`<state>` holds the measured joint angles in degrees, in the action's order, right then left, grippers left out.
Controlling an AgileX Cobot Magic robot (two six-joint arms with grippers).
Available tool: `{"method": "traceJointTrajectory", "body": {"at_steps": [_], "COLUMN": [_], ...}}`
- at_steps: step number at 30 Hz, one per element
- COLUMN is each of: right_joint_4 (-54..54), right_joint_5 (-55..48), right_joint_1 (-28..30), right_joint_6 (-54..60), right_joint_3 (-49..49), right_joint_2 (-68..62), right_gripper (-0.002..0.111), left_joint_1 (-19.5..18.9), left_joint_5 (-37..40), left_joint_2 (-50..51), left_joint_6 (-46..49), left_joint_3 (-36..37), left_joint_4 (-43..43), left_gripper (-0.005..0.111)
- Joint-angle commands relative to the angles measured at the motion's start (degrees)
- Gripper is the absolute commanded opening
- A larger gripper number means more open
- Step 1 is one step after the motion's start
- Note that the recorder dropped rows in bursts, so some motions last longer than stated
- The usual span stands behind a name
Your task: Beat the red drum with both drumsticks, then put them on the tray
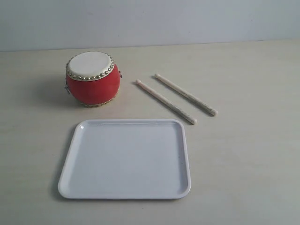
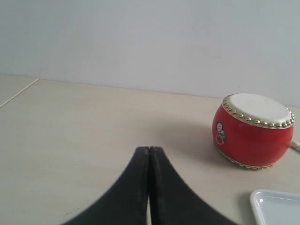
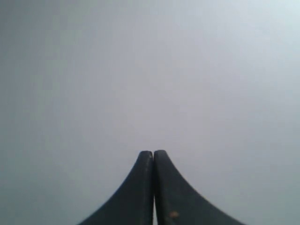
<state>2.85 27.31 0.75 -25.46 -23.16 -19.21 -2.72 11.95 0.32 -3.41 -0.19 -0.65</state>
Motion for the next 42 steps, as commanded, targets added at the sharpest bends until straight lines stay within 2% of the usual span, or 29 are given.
{"method": "traceJointTrajectory", "body": {"at_steps": [1, 4, 6, 11, 14, 20, 26, 33, 35, 38, 40, 41, 42], "right_joint_4": [4.14, 6.17, 5.40, -14.58, -20.13, -10.70, -9.73, -9.47, -8.66, -6.86, -6.86, -6.74, -6.85], "right_joint_5": [-18.25, -35.29, -48.71, -80.75, -97.21, -97.28, -97.28, -97.28, -97.28, -97.01, -96.52, -95.95, -95.95], "right_joint_1": [-0.06, -0.06, -0.06, -0.06, -2.11, -12.61, -22.24, -27.45, -27.45, -27.33, -27.33, -27.33, -27.33], "right_joint_6": [1.12, 0.99, 5.29, 32.49, 41.77, 43.01, 49.09, 49.41, 49.30, 49.18, 49.32, 49.32, 49.58], "right_joint_3": [-17.11, -30.33, -39.15, -57.81, -64.51, -67.11, -68.69, -77.26, -79.47, -80.49, -80.57, -80.57, -80.57], "right_joint_2": [-21.57, -36.60, -46.66, -68.10, -77.63, -89.46, -97.93, -105.01, -106.54, -107.87, -108.39, -109.05, -109.65], "right_gripper": [0.000, 0.000, 0.000, 0.000, 0.000, 0.000, 0.000, 0.000, 0.005, 0.020, 0.031, 0.042, 0.047], "left_joint_1": [-0.09, -0.09, -0.09, -0.09, -0.09, -0.09, -0.09, -0.09, -0.09, -0.09, -0.09, -0.09, -0.09], "left_joint_5": [-0.30, -0.30, -0.30, -0.30, -0.30, -0.30, -0.30, -0.30, -0.30, -0.30, -0.30, -0.30, -0.30], "left_joint_2": [-0.32, -0.32, -0.32, -0.32, -0.32, -0.32, -0.32, -0.32, -0.32, -0.32, -0.32, -0.32, -0.32], "left_joint_6": [-0.07, -0.07, -0.07, -0.07, -0.07, -0.07, -0.07, -0.07, -0.07, -0.07, -0.07, -0.07, -0.07], "left_joint_3": [0.19, 0.19, 0.19, 0.19, 0.19, 0.19, 0.19, 0.19, 0.19, 0.19, 0.19, 0.19, 0.19], "left_joint_4": [-0.43, -0.43, -0.43, -0.43, -0.43, -0.43, -0.43, -0.43, -0.43, -0.43, -0.43, -0.43, -0.43], "left_gripper": [0.000, 0.000, 0.000, 0.000, 0.000, 0.000, 0.000, 0.000, 0.000, 0.000, 0.000, 0.000, 0.000]}}
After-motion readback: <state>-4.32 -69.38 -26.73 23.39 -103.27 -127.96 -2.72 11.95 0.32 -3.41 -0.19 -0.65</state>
